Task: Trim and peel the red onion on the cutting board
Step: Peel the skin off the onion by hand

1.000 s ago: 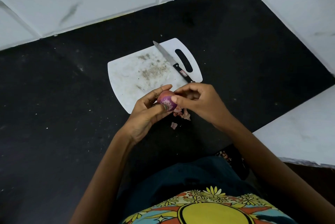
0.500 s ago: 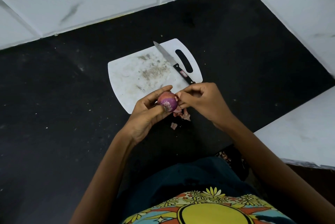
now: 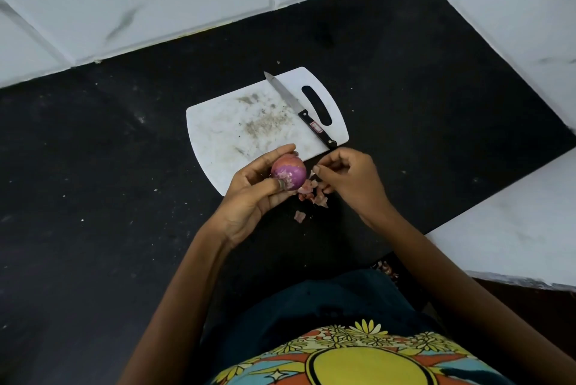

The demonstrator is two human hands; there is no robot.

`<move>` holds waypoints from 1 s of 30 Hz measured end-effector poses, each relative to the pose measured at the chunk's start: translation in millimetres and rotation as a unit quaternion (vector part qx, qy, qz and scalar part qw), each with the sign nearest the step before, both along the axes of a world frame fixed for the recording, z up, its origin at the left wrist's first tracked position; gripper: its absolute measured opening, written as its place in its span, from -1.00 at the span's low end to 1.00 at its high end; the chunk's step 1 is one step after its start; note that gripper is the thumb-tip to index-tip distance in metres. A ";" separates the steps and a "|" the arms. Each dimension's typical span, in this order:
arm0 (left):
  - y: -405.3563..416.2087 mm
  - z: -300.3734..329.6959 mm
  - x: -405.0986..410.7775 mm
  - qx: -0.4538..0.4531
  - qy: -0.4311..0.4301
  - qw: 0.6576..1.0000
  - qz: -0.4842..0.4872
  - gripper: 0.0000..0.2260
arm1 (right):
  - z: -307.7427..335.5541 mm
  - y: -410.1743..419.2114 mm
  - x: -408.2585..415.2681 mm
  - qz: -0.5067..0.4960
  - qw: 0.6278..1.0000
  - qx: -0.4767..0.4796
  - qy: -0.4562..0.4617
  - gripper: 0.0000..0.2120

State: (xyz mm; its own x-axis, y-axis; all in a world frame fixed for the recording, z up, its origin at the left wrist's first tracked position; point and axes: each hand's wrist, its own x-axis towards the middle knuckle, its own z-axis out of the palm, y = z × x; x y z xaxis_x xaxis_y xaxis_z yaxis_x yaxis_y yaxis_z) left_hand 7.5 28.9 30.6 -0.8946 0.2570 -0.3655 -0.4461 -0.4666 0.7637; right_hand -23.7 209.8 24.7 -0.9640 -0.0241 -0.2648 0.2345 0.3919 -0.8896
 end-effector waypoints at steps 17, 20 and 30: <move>-0.9 4.1 -4.5 -0.236 0.116 0.965 0.003 -0.48 | 24.1 -6.0 -1.3 0.065 0.980 -0.173 -0.074 -0.69; -0.7 7.3 -4.3 -0.185 0.091 0.979 -0.006 -0.54 | 22.3 -4.4 -0.6 0.047 0.972 -0.214 -0.080 -0.70; 1.4 5.4 -2.8 -0.112 0.038 0.993 -0.009 -0.59 | 29.7 -0.1 -2.3 0.116 0.991 -0.063 0.026 -0.71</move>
